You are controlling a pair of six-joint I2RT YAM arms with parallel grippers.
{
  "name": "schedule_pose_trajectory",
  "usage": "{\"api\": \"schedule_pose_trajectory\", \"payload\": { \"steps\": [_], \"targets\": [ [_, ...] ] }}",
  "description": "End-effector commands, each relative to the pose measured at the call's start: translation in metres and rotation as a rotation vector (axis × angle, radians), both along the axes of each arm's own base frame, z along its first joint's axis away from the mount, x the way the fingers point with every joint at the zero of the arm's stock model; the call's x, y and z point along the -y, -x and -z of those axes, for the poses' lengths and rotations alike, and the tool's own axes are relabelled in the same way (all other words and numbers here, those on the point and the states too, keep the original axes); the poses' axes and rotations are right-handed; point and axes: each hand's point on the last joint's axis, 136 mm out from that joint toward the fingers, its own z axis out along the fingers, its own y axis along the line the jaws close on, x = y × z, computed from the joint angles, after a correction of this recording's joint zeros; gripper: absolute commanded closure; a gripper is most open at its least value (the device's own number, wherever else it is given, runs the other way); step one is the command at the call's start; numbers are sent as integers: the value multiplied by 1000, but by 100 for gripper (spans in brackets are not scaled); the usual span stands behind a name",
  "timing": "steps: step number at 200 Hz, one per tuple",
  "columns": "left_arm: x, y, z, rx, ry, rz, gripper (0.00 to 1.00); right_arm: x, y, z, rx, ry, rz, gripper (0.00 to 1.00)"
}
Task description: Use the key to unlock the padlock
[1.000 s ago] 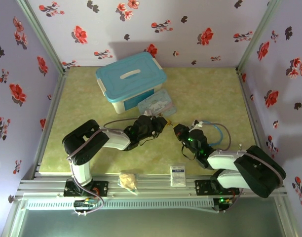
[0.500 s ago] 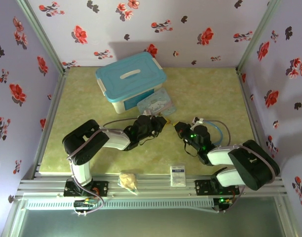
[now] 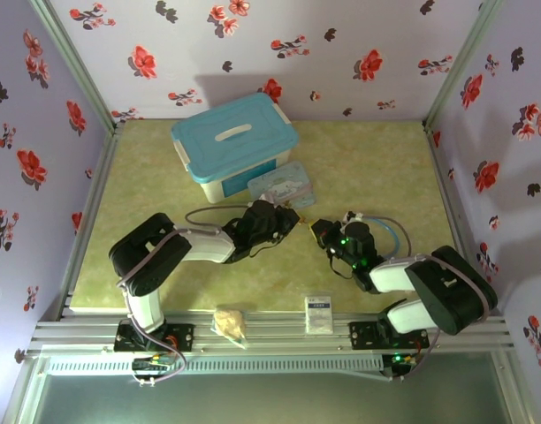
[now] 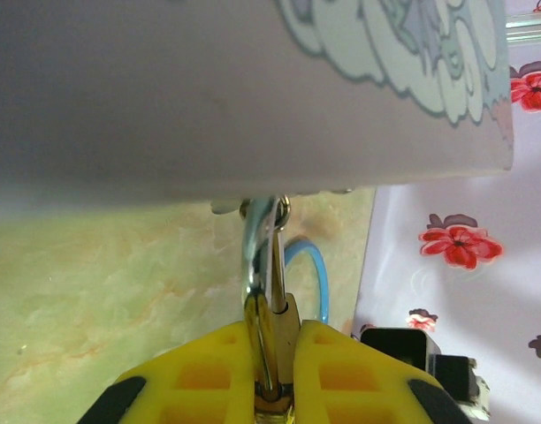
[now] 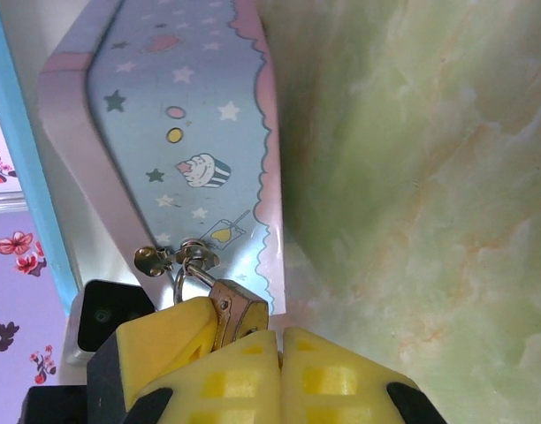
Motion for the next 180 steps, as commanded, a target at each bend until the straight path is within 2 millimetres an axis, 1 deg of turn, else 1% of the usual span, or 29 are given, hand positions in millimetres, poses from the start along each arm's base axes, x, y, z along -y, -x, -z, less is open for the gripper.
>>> {"api": "schedule_pose_trajectory", "payload": {
  "steps": [1, 8, 27, 44, 57, 77, 94, 108, 118, 129, 155, 162, 180],
  "targets": [
    [36, 21, -66, 96, 131, 186, 100, -29, -3, -50, 159, -38, -83, 100],
    [36, 21, -66, 92, 137, 191, 100, -30, -2, -49, 167, -1, -91, 100],
    [36, 23, -65, 92, 127, 202, 100, -26, -1, -36, 135, 58, -86, 100],
    [36, 24, -68, 107, 100, 214, 100, -26, -1, -26, 100, 35, -79, 100],
    [38, 24, -70, 108, 93, 232, 100, -30, 0, -18, 73, 1, -77, 100],
    [40, 26, -68, 102, 87, 255, 100, -36, 1, -14, 74, -39, -73, 100],
    [38, 27, -65, 100, 81, 256, 100, -44, 1, -20, 117, -64, -85, 100],
    [40, 30, -63, 98, 68, 273, 100, -45, 2, -14, 96, -52, -75, 100],
    [42, 33, -66, 108, 50, 294, 100, -44, 3, -8, 83, -38, -58, 100],
    [41, 34, -67, 124, 24, 308, 100, -45, 4, -7, 88, -46, -43, 100],
    [42, 30, -69, 119, 72, 324, 100, -50, 1, -22, 142, -131, -39, 100],
    [42, 26, -71, 119, 81, 333, 100, -55, 2, -22, 142, -135, -52, 100],
    [44, 25, -77, 122, 101, 349, 100, -67, 8, -23, 169, -107, -89, 100]
  ]
}}
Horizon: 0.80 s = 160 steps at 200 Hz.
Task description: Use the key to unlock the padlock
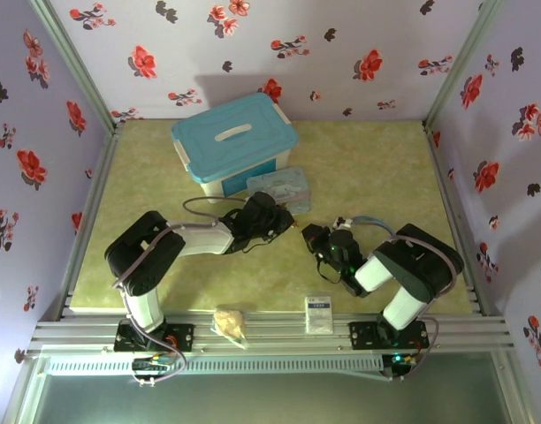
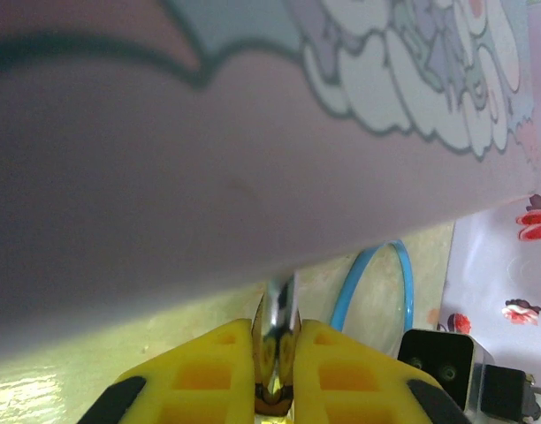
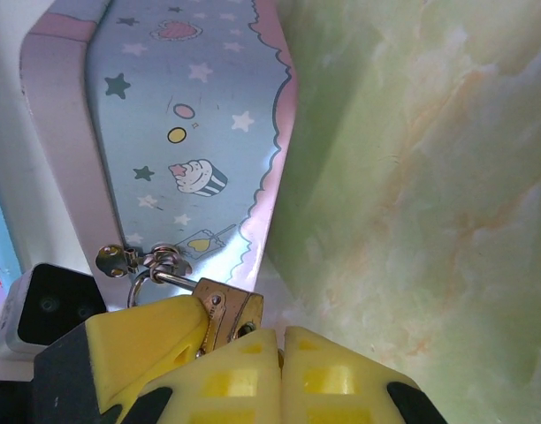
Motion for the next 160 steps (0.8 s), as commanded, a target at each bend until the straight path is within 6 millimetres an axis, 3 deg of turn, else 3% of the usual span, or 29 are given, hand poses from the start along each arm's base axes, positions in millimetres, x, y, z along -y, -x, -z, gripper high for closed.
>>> {"api": "schedule_pose_trajectory", "payload": {
  "steps": [1, 30, 51, 71, 104, 160],
  "targets": [
    [61, 28, -95, 106, 296, 271, 100, -43, 8, -48, 153, -116, -136, 100],
    [61, 29, -99, 93, 335, 269, 100, -40, 8, -55, 194, -96, -118, 100],
    [61, 32, -102, 91, 359, 277, 100, -49, 8, -60, 216, -70, -160, 100],
    [58, 33, -102, 92, 357, 280, 100, -43, 8, -48, 193, -51, -161, 100],
    [48, 36, -93, 79, 333, 278, 100, -9, 10, -24, 130, -34, -145, 100],
    [26, 25, -60, 82, 184, 264, 100, 17, 28, 5, -4, 85, -181, 100]
  ]
}}
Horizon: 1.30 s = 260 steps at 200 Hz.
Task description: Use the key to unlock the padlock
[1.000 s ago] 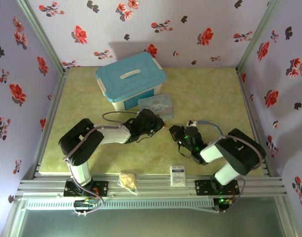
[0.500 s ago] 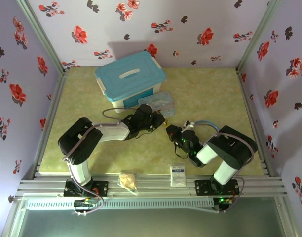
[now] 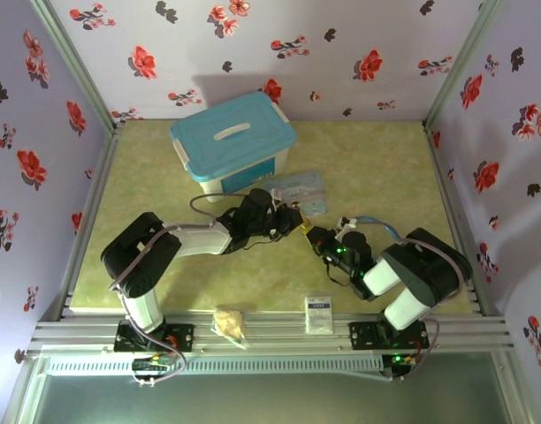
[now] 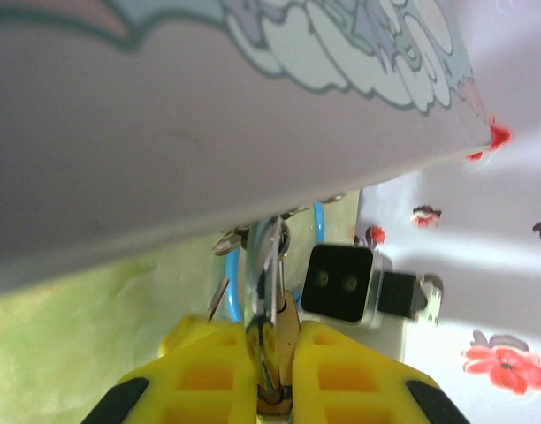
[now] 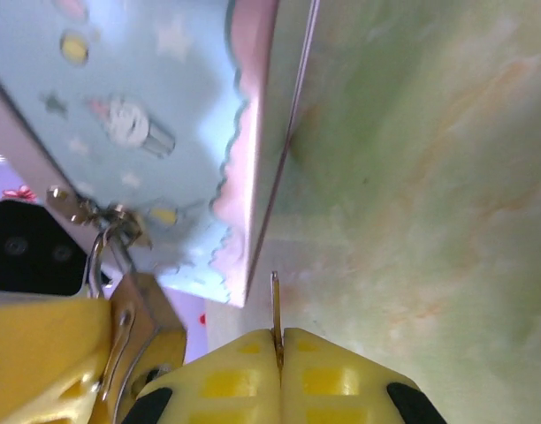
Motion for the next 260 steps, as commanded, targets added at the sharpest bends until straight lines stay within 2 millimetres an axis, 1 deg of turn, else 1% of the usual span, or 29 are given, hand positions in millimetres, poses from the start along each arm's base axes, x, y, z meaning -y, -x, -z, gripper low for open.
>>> {"api": "schedule_pose_trajectory", "payload": {
  "steps": [1, 20, 22, 28, 48, 76, 85, 100, 124, 145, 153, 170, 181, 187, 209, 225, 244, 252, 260],
  "targets": [
    [0, 2, -24, 84, 16, 64, 100, 3, 15, 15, -53, 90, -60, 100],
    [-2, 1, -15, 91, -19, 71, 100, 11, 19, 16, -73, 160, -62, 100],
    [-2, 1, -14, 90, -21, 71, 100, 13, 22, 20, -94, 177, -65, 100],
    [-2, 1, -11, 88, -32, 74, 100, 14, 24, 22, -108, 218, -78, 100],
    [-7, -2, 8, 92, -115, 83, 100, 22, 31, 15, -114, 362, -127, 100],
    [-13, -7, 21, 80, -145, 88, 100, 30, 37, -1, -83, 476, -185, 100],
    [-18, -9, 25, 78, -168, 89, 100, 29, 39, -3, -84, 499, -212, 100],
    [-24, -11, 34, 69, -190, 98, 100, 29, 41, -1, -95, 536, -248, 100],
    [-23, -3, 50, 38, -220, 143, 100, 20, 36, -7, -65, 502, -271, 100],
    [-27, -1, 60, 27, -240, 145, 100, 14, 33, -14, -34, 504, -296, 100],
    [-30, -1, 65, 28, -261, 148, 97, 13, 33, -18, -17, 510, -313, 100],
    [-36, -2, 71, 34, -289, 133, 96, 9, 33, -23, 12, 527, -349, 100],
    [-38, 0, 76, 31, -300, 136, 91, 6, 34, -29, 37, 522, -374, 100],
    [-38, 0, 76, 32, -305, 141, 87, 4, 34, -31, 47, 522, -387, 100],
    [-46, -2, 75, 55, -335, 129, 83, 3, 35, -37, 68, 541, -415, 100],
    [-48, -3, 70, 66, -315, 115, 71, 5, 37, -36, 68, 573, -437, 100],
    [-49, -4, 63, 86, -303, 110, 70, 4, 40, -38, 77, 579, -461, 100],
    [-50, -4, 59, 103, -305, 111, 67, 2, 41, -41, 89, 570, -472, 100],
    [-55, -4, 55, 125, -331, 107, 61, 0, 43, -45, 108, 557, -486, 100]
  ]
}}
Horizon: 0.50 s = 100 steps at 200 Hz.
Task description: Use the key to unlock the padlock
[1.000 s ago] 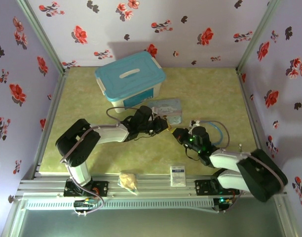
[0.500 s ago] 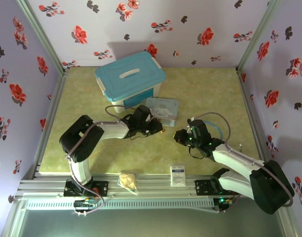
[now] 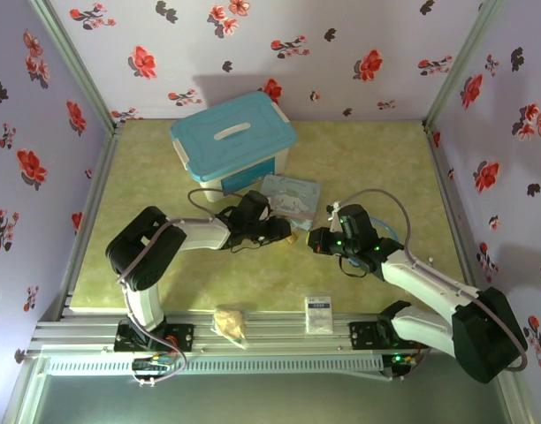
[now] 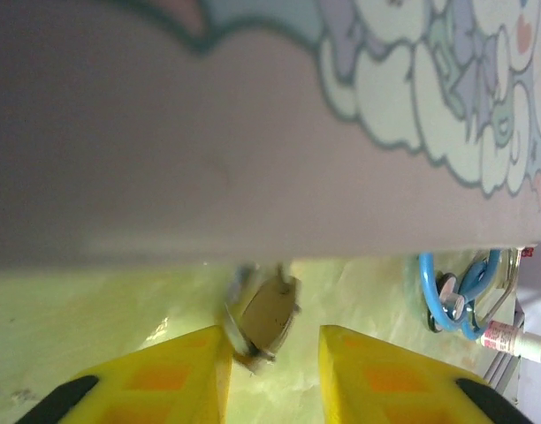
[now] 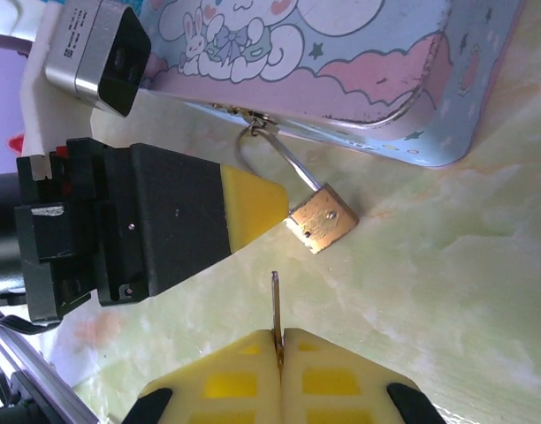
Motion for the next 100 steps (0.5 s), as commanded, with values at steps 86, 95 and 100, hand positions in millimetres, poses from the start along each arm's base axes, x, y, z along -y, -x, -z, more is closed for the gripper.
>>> {"api": "schedule_pose_trajectory", "payload": {
  "steps": [86, 95, 100],
  "targets": [
    [-6, 34, -161, 472, 310, 221, 52, -35, 44, -90, 263, -317, -349, 100],
    [-3, 37, -160, 467, 315, 239, 55, -34, 44, -88, 271, -310, -345, 100],
    [-2, 38, -158, 465, 313, 245, 56, -34, 45, -85, 264, -299, -345, 100]
  ]
}}
